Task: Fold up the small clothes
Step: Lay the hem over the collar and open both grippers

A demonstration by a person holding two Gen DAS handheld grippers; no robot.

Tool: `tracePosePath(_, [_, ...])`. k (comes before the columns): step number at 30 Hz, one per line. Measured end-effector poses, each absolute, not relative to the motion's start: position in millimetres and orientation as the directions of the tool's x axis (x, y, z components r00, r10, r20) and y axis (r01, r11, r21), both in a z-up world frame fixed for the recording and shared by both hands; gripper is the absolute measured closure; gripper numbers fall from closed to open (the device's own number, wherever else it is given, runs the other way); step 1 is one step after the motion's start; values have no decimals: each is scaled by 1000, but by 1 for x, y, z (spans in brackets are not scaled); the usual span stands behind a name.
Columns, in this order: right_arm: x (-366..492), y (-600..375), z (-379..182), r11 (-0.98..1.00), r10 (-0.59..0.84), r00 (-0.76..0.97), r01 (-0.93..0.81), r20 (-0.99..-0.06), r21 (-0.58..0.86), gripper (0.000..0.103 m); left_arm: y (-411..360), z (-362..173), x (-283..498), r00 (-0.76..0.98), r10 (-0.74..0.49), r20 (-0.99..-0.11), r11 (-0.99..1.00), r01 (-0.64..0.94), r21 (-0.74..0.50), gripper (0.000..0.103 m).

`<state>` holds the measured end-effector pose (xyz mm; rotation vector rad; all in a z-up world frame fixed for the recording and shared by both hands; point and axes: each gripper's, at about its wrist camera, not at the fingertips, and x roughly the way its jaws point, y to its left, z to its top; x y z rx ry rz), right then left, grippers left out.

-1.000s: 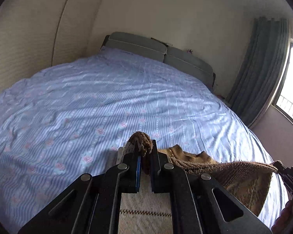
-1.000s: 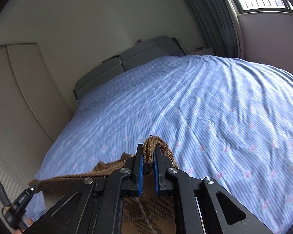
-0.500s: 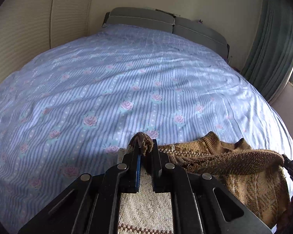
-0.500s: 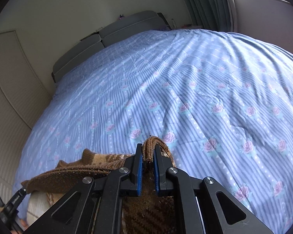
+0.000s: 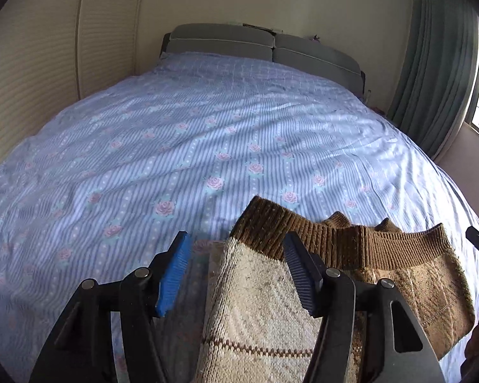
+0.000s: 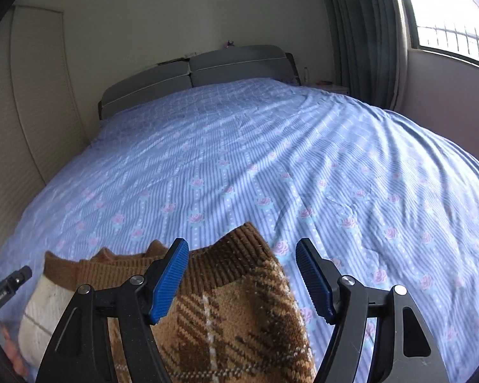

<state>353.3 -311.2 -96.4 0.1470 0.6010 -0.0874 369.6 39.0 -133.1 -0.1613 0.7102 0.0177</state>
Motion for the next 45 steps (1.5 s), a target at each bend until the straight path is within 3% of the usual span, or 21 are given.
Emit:
tracePosePath(5, [347, -287, -116, 999, -38, 786, 35, -617, -18, 33, 45, -167, 383, 650, -61, -757, 986, -79, -147, 42])
tracePosePath(11, [362, -297, -160, 999, -18, 662, 44, -749, 15, 33, 52, -182, 380, 648, -9, -761, 987, -118, -112, 38])
tracePosePath(19, [347, -307, -144, 995, -5, 678, 78, -735, 65, 32, 35, -158, 361, 707, 55, -706, 994, -104, -27, 40])
tracePosePath(27, [293, -320, -133, 983, 68, 731, 67, -679, 170, 30, -4, -132, 316, 775, -144, -615, 989, 88, -121, 40])
tracePosePath(32, [290, -302, -146, 985, 127, 716, -9, -687, 174, 30, -28, -154, 322, 728, -193, -658, 981, 153, -119, 40])
tracePosePath(37, [303, -298, -167, 993, 84, 661, 3, -745, 115, 29, -12, -178, 333, 706, -118, -698, 993, 70, -97, 39])
tracePosePath(41, [305, -301, -175, 993, 86, 655, 8, -751, 120, 22, -13, -183, 335, 709, -95, -698, 995, 79, -55, 38])
tracePosePath(45, [304, -299, -167, 993, 75, 652, 23, -755, 118, 22, -14, -179, 332, 708, -80, -702, 997, 64, -49, 38])
